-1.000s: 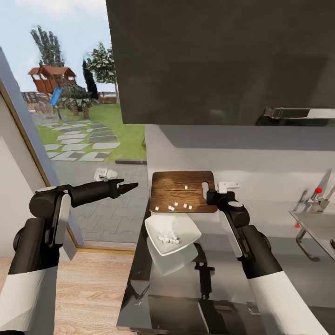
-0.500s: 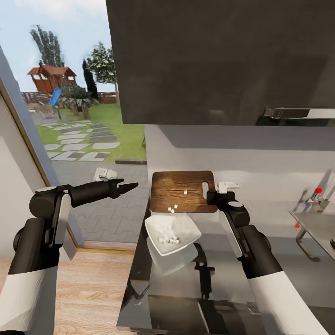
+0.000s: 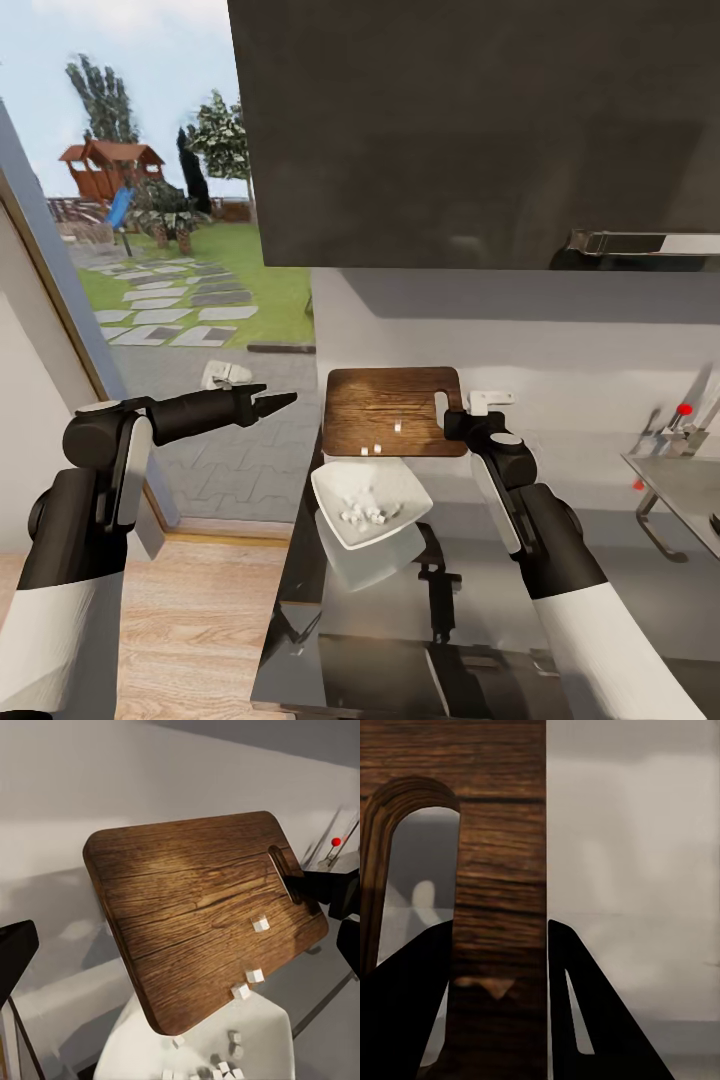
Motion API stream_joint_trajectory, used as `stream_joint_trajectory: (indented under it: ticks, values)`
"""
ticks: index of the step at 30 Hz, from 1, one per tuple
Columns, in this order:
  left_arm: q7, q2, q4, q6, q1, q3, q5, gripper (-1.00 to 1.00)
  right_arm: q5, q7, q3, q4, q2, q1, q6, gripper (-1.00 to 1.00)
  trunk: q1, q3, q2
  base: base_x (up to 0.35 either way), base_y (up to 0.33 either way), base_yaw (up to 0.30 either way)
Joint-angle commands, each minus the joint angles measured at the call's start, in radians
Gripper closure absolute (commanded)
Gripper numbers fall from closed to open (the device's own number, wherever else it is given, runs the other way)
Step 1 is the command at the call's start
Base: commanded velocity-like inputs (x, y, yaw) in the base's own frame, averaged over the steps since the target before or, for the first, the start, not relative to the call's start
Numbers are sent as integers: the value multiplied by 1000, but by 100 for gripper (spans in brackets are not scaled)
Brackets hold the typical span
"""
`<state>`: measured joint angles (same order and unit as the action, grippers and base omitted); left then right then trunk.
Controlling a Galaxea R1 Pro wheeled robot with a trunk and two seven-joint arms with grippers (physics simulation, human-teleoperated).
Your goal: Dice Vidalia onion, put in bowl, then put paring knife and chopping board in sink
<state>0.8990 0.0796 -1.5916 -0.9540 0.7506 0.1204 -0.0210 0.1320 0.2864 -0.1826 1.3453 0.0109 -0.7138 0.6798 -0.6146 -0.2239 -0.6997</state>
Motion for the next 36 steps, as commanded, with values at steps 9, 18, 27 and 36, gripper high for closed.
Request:
stream_joint_trajectory:
  ticks: [9, 18, 27, 36]
  values:
    - [2, 0, 0, -8, 1, 1, -2, -100, 9, 10, -1, 0, 0, -1, 3, 100, 0, -2, -1, 0, 0, 0]
    - [2, 0, 0, -8, 1, 1, -2, -100, 9, 10, 0, 0, 0, -1, 3, 100, 0, -2, -1, 0, 0, 0]
    - [2, 1, 0, -8, 1, 1, -2, -100, 9, 10, 0, 0, 0, -1, 3, 100, 0, -2, -1, 0, 0, 0]
    - [3, 2, 0, -8, 1, 1, -2, -100, 9, 11, 0, 0, 0, -1, 4, 100, 0, -2, -1, 0, 0, 0]
